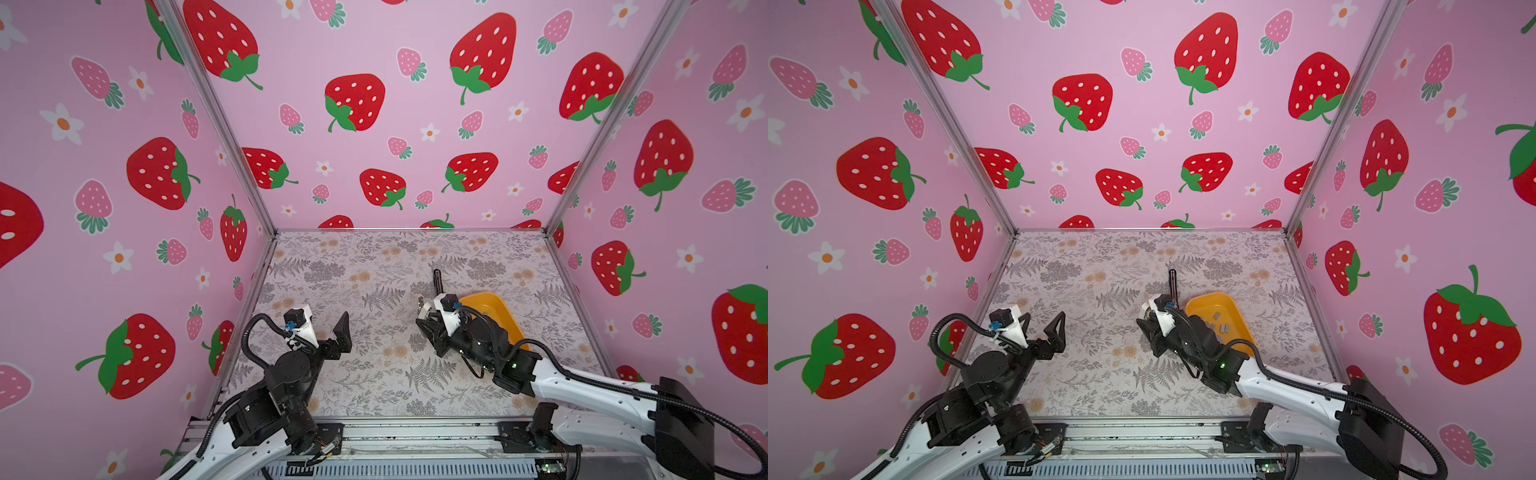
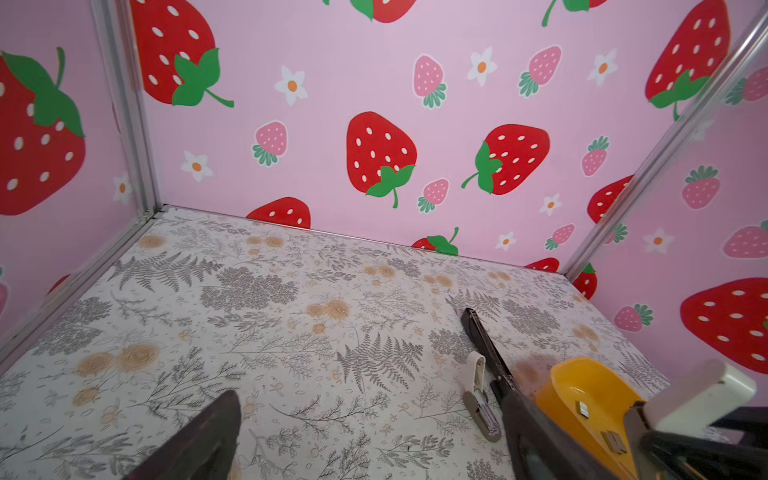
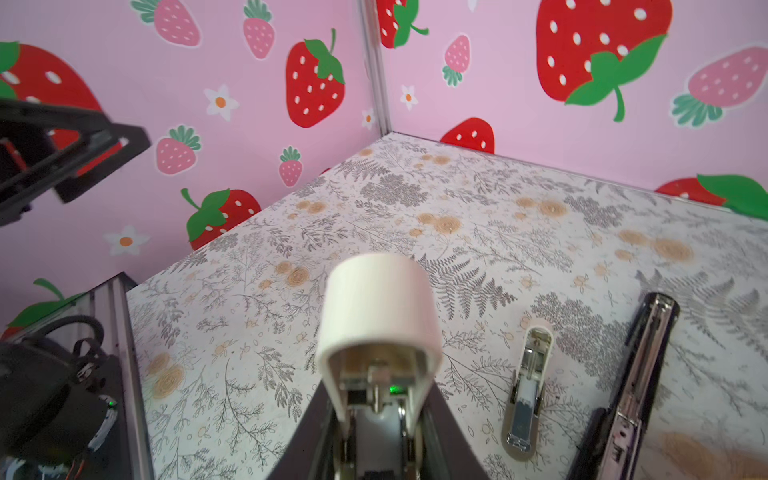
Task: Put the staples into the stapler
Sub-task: 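Draw the left gripper back while the right gripper holds the remover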
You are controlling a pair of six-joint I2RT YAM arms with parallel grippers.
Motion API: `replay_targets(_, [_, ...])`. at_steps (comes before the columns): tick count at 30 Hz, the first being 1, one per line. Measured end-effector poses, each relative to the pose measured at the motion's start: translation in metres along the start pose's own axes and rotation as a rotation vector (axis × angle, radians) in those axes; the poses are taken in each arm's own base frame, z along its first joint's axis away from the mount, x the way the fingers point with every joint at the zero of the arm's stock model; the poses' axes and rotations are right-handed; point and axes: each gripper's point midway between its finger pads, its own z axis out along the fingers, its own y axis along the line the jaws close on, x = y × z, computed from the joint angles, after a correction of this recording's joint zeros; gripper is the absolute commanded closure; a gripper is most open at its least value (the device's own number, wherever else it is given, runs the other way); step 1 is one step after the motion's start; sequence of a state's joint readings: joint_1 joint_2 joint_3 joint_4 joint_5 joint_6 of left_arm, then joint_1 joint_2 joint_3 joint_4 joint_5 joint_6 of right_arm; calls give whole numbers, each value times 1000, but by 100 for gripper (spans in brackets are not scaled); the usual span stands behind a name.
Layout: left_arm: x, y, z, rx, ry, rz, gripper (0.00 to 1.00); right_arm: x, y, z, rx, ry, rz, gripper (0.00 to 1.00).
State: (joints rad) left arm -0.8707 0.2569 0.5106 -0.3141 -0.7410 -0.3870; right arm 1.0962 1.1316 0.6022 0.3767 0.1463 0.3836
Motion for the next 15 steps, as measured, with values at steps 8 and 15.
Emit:
replay_targets(8, [2,33,-20,-45,-59,-77,1,47,26,39,103,208,68,100])
replay_targets(15, [41,25,10,-126,120,70,1,88,13,82,234,331,62,100])
